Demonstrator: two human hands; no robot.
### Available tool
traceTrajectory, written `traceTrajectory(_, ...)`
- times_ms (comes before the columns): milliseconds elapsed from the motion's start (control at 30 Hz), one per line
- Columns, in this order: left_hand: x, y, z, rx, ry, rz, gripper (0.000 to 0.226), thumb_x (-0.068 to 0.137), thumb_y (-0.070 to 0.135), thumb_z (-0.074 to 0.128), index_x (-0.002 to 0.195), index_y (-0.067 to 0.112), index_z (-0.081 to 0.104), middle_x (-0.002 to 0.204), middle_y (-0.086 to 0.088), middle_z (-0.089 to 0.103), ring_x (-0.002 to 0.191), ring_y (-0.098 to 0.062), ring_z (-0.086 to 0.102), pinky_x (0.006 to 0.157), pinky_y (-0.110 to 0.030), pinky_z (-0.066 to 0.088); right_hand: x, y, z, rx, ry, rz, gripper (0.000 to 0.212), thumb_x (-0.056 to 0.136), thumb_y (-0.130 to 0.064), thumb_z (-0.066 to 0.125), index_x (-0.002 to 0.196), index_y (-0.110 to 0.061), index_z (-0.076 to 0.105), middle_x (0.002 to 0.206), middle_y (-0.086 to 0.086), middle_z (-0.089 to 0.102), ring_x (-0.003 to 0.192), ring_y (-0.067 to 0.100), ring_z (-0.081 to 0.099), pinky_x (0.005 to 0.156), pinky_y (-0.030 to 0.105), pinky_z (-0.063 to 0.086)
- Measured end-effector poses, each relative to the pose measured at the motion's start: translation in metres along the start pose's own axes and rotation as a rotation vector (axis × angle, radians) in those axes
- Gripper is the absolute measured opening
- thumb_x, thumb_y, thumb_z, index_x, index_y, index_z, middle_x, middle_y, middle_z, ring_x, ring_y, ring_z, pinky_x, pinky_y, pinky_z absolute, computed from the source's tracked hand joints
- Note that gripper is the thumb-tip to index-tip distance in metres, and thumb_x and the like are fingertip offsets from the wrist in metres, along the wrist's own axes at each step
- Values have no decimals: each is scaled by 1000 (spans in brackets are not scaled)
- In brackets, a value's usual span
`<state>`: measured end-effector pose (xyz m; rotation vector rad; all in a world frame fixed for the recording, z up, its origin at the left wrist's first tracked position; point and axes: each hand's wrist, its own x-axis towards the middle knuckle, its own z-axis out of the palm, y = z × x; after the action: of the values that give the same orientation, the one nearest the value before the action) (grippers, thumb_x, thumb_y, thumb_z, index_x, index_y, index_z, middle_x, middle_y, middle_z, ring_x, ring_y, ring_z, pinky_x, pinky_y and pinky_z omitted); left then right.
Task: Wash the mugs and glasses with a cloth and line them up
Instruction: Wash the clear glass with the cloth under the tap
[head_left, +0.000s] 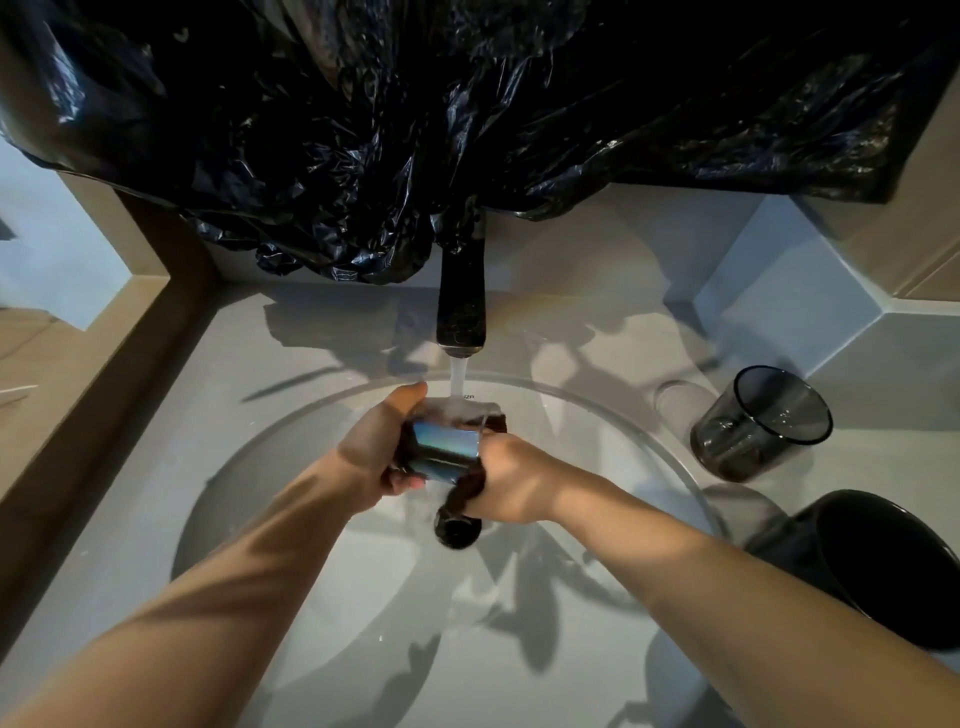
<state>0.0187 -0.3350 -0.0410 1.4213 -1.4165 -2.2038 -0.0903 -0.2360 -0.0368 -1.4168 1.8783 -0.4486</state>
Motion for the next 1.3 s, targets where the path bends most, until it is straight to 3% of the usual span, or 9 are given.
traceTrajectory(133, -3, -10, 6, 212, 174, 389, 29, 93, 47, 44, 99, 22, 56, 78, -3, 62, 66, -17, 57, 55, -26, 43, -4, -1, -2, 1025, -67, 205, 29, 77, -1, 69, 104, -14, 67, 98, 9, 70, 90, 21, 66, 94, 35, 50)
traceTrajectory(233, -3, -21, -8, 552, 79, 790, 40, 78, 63, 35, 107, 38, 45, 87, 10, 62, 77, -3, 62, 63, -20, 49, -4, 8, 0, 1357, -117, 295, 37, 78, -11, 66, 115, -6, 65, 114, 18, 66, 109, 32, 62, 102, 44, 45)
traceTrajectory(333, -4, -15, -11, 510, -143, 554, 35, 90, 61, 37, 114, 35, 41, 89, 3, 60, 59, -3, 62, 53, -20, 49, -7, 12, -1, 1115, -10, 150, 37, 78, -4, 69, 114, -6, 66, 111, 19, 68, 106, 29, 64, 100, 42, 47)
traceTrajectory(467, -1, -3, 0, 117, -215, -62, 56, 94, 61, 32, 102, 14, 62, 62, -7, 58, 46, -16, 44, 39, -18, 30, -12, 8, -1, 674, 80, 9, 24, 77, 5, 71, 88, -17, 68, 62, -12, 68, 60, -1, 62, 63, 13, 49)
traceTrajectory(600, 0, -3, 19, 197, 45, 184, 35, 98, 51, 38, 99, 19, 53, 78, -5, 61, 62, -18, 53, 56, -27, 44, -8, 11, 7, 997, 254, 146, 18, 80, -8, 73, 98, -10, 71, 90, 9, 73, 84, 22, 69, 85, 36, 55)
traceTrajectory(800, 9, -22, -5, 854, -46, 821, 56, 79, 63, 47, 119, 25, 46, 107, -5, 53, 94, -19, 56, 83, -36, 49, -5, 12, 1, 1394, 322, 416, 32, 86, -38, 66, 93, -7, 68, 86, 12, 71, 73, 25, 70, 67, 31, 57)
traceTrajectory(967, 1, -3, -7, 610, -346, 310, 82, 56, 69, 74, 118, 24, 44, 122, -7, 59, 108, -29, 63, 85, -43, 55, -4, 5, -3, 937, 544, 336, 27, 83, -37, 70, 83, -10, 71, 79, 6, 71, 76, 20, 68, 71, 28, 56)
traceTrajectory(1067, -7, 3, -7, 497, -529, 87, 46, 79, 31, 73, 117, 14, 56, 108, -11, 70, 94, -29, 70, 81, -44, 57, -2, -1, 1, 703, 449, 263, 31, 81, -45, 68, 70, -17, 72, 75, 2, 72, 80, 19, 68, 82, 33, 54)
traceTrajectory(1300, -18, 1, -7, 358, -362, 19, 47, 64, 42, 63, 101, 12, 65, 80, -6, 69, 75, -20, 66, 82, -36, 55, 2, 4, -2, 847, 819, 298, 22, 84, -34, 69, 73, -14, 67, 75, 3, 69, 83, 25, 67, 80, 34, 53)
